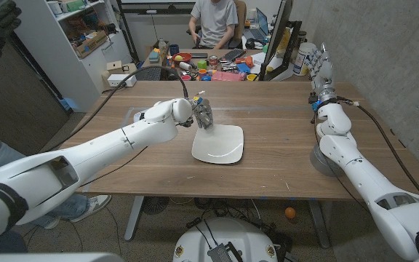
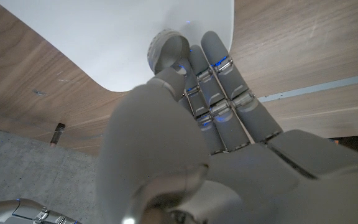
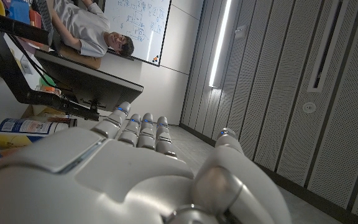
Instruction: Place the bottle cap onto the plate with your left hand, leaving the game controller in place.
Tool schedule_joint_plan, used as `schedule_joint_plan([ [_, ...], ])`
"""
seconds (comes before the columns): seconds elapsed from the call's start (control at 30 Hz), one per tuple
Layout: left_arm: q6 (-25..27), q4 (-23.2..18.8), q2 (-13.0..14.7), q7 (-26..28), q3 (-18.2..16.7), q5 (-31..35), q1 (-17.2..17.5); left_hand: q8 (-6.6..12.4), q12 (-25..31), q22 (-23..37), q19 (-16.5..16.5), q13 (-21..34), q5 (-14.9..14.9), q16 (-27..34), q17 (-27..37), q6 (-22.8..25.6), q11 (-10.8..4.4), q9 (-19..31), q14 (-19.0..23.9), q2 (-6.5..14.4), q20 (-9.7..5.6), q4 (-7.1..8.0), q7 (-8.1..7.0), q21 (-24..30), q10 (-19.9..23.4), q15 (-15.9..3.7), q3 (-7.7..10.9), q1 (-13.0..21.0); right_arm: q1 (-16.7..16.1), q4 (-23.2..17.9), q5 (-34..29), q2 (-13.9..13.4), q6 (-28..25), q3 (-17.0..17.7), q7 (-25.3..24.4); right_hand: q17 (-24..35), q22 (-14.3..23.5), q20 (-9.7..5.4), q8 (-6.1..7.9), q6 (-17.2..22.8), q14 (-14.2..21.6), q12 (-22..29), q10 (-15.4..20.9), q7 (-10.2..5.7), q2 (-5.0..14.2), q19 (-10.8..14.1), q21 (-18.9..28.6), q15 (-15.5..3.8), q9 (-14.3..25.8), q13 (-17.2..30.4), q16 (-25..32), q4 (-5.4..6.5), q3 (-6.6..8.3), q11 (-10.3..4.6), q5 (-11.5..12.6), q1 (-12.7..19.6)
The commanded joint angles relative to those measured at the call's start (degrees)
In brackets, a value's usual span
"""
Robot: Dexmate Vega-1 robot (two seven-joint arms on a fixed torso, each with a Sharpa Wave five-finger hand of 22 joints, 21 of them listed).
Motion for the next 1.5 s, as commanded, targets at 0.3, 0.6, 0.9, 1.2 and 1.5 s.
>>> schedule_joint_plan([
  [0.3, -3.07, 9.54, -5.07, -13.78, 7.86, -1.05, -6.67, -15.67, -17.76, 0.5, -17.87, -4.86, -0.88, -11.02, -2.02, -31.68, 4.11, -1.84, -25.99, -3.64, 13.04, 5.75, 1.74, -9.22, -23.98, 12.07, -7.55, -16.21, 0.41, 2.8, 1.04, 0.99, 1.6, -0.03, 1.0, 0.2, 0.22, 0.24, 0.13, 0.49, 0.82, -0.29, 0.78, 0.11, -0.03, 0.37, -0.14, 0.37, 0.17, 0.31, 0.16, 0.04, -0.22, 0.21, 0.35, -0.07],
  [0.6, -2.33, 5.43, -2.77, -14.86, 4.13, -4.06, -5.69, -23.56, -18.79, 0.65, -30.03, -6.86, -1.0, -11.06, -3.24, -46.22, 10.39, -1.69, -46.09, -4.88, 16.44, 9.24, 4.17, -19.27, -43.26, 20.27, -13.05, -25.78, 0.08, 1.55, 1.25, 0.6, 1.34, 0.02, 1.2, 0.21, 0.22, 0.36, 0.22, 0.8, 1.06, -0.32, 0.9, -0.01, 0.01, 0.41, -0.16, 0.47, 0.18, 0.31, 0.19, 0.02, -0.23, 0.01, 0.36, -0.07],
  [0.9, -13.29, -7.2, 2.8, 0.39, -20.36, -24.12, 9.17, -21.3, -16.56, 0.94, -31.18, -8.76, -0.83, -9.74, -3.09, -39.25, 6.66, -1.52, -43.59, 1.66, 16.22, 12.24, 1.66, -21.54, -37.57, 16.0, -12.22, -28.74, -1.73, -2.81, -0.36, -1.4, -0.65, -0.28, -0.63, 0.21, 0.22, 0.55, 0.26, 0.99, 1.26, -0.3, 1.12, -0.21, 0.06, 0.5, -0.15, 0.46, 0.18, 0.31, 0.22, -0.01, -0.22, -0.14, 0.36, -0.06],
  [1.2, -19.14, -17.59, 7.17, 12.78, -35.15, -33.67, 17.37, -21.91, -17.14, 0.98, -32.84, -9.42, -1.04, -10.26, -3.17, -40.08, 7.32, -1.54, -45.09, 1.58, 16.27, 13.35, 1.16, -22.63, -38.42, 16.5, -13.26, -30.82, -5.65, -9.22, -1.44, -3.98, -4.32, 0.09, -4.0, 0.21, 0.22, 0.54, 0.3, 1.2, 1.42, -0.3, 1.33, -0.25, 0.09, 0.64, -0.13, 0.53, 0.18, 0.32, 0.22, -0.04, -0.23, -0.23, 0.36, -0.05],
  [1.5, -55.0, -7.1, -1.16, 22.56, -45.3, -42.11, 32.44, -23.34, -17.71, 1.18, -42.66, -11.3, -0.59, -10.81, -3.34, -43.76, 5.1, -1.62, -50.57, 1.01, 13.6, 16.01, -0.98, -26.42, -41.49, 12.57, -16.43, -37.05, -11.45, -17.58, -4.14, -6.85, -6.87, 0.98, -8.73, 0.21, 0.23, 0.4, 0.27, 1.23, 1.37, -0.29, 1.52, -0.27, 0.13, 0.51, -0.21, 0.5, 0.18, 0.32, 0.16, -0.05, -0.23, -0.18, 0.35, -0.06],
])
